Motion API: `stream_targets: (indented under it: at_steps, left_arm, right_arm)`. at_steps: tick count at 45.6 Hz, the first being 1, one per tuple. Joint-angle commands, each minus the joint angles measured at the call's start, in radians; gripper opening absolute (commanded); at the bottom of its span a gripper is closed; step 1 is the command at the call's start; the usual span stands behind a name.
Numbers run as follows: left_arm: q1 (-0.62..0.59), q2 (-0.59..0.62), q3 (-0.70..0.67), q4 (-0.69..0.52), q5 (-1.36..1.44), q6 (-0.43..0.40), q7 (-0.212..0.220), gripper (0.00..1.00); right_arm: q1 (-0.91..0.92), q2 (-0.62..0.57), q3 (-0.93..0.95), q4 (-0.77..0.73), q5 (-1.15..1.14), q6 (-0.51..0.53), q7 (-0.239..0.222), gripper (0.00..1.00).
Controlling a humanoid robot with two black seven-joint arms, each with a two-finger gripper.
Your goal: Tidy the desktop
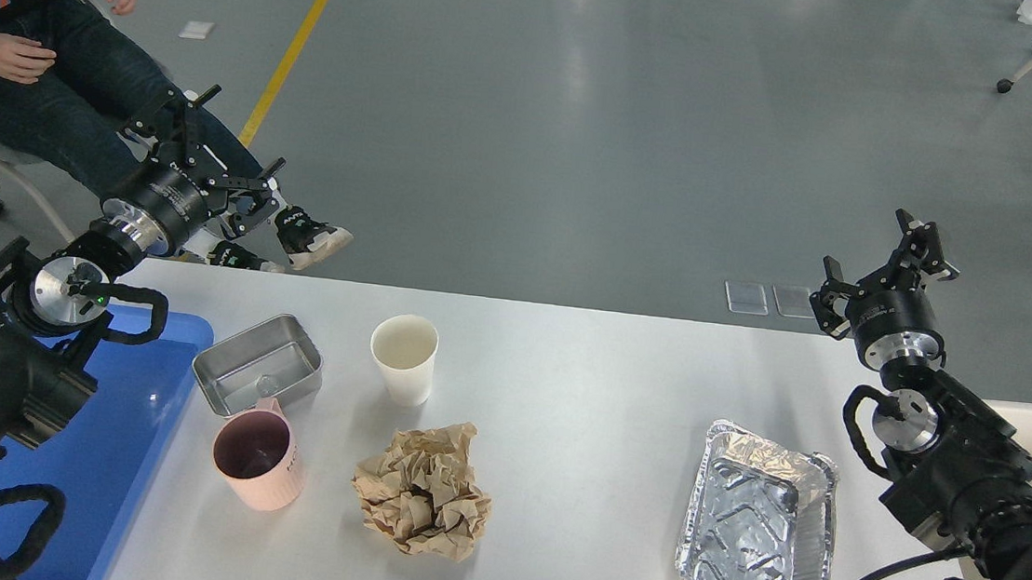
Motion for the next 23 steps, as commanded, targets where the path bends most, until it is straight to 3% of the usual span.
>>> stream_targets:
  at_steps: [1, 23]
  left_arm:
    - [0.002, -0.001, -0.001, 0.000, 0.000, 0.001, 0.001, 0.98]
    - [-0.012, -0.006, 0.000, -0.005, 0.000, -0.008, 0.025, 0.98]
  right_arm:
    - [-0.001, 0.004, 0.000, -0.001, 0.000, -0.003, -0.001, 1.00]
    - [-0.004, 0.003, 0.000, -0.004, 0.000, -0.007, 0.000, 1.00]
